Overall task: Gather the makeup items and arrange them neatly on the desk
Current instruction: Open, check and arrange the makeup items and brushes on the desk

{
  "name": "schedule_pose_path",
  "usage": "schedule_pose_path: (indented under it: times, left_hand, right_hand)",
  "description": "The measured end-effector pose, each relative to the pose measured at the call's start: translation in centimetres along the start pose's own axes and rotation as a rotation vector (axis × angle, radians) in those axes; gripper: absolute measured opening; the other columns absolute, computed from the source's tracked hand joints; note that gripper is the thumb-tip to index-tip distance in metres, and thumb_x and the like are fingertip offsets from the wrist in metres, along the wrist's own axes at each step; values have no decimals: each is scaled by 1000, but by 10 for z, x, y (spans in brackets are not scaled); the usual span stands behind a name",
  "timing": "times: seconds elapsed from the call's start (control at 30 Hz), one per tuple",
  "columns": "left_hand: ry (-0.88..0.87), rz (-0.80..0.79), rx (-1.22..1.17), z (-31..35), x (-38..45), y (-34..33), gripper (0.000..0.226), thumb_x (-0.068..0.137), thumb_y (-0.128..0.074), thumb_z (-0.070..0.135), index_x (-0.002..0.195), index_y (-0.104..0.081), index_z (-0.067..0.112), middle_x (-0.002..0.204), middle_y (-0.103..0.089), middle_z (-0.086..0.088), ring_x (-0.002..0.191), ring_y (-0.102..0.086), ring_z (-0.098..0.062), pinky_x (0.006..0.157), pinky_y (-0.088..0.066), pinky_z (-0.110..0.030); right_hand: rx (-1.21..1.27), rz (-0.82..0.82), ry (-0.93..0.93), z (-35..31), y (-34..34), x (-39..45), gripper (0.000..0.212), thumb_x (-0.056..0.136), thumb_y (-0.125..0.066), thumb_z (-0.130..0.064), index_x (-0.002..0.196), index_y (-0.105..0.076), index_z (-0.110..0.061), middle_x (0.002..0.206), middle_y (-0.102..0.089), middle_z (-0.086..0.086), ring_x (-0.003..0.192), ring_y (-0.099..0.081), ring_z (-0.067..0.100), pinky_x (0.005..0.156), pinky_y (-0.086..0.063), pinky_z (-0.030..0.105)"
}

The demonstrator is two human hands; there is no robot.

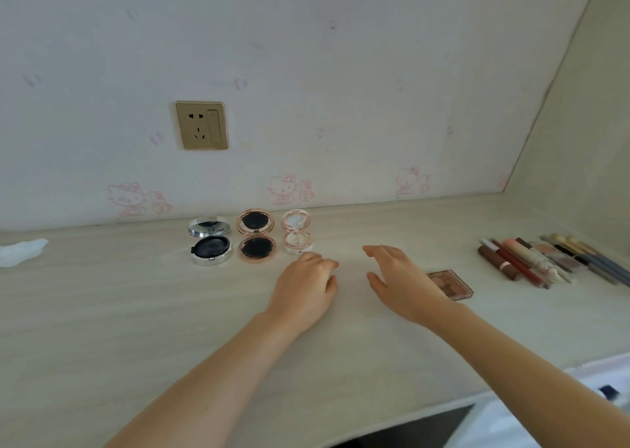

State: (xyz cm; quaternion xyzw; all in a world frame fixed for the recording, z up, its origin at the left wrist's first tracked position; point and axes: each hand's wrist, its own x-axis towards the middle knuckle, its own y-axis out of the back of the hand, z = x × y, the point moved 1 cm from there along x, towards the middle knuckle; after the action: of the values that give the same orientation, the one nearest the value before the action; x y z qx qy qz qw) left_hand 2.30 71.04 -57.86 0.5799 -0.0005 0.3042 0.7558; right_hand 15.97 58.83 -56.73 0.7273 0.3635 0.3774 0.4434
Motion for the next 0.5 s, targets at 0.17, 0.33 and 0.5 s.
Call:
schedule_pose_path:
  times: [0.17, 0.33, 0.5]
  left_hand:
    - [-44, -5, -87, 39, 0, -18, 31, 93, -47, 19, 120, -64, 19, 113, -65, 0, 120, -45, -13, 90, -44, -30]
    - [-101, -27, -151, 73, 10, -41, 32, 90, -50, 18, 120, -64, 17, 118, -64, 3, 122, -44, -14, 95, -43, -33]
    - [-115, -42, -183, 100, 33, -50, 35, 92, -50, 20, 125, -60, 15, 126, -61, 1, 127, -40, -15, 100, -40, -32]
  right_hand:
    - [-98, 9, -79, 34, 26, -37, 44, 98, -45, -24, 141, -39, -18, 141, -44, 1, 136, -31, 16, 106, -34, 30]
    - [-86, 80, -177, 71, 46, -62, 40, 97, -48, -22, 136, -46, -16, 136, -51, 2, 131, -38, 18, 101, -34, 27]
    - [-105, 82, -306, 102, 48, -78, 45, 97, -48, -36, 136, -46, -16, 136, -51, 3, 130, -41, 22, 102, -37, 32]
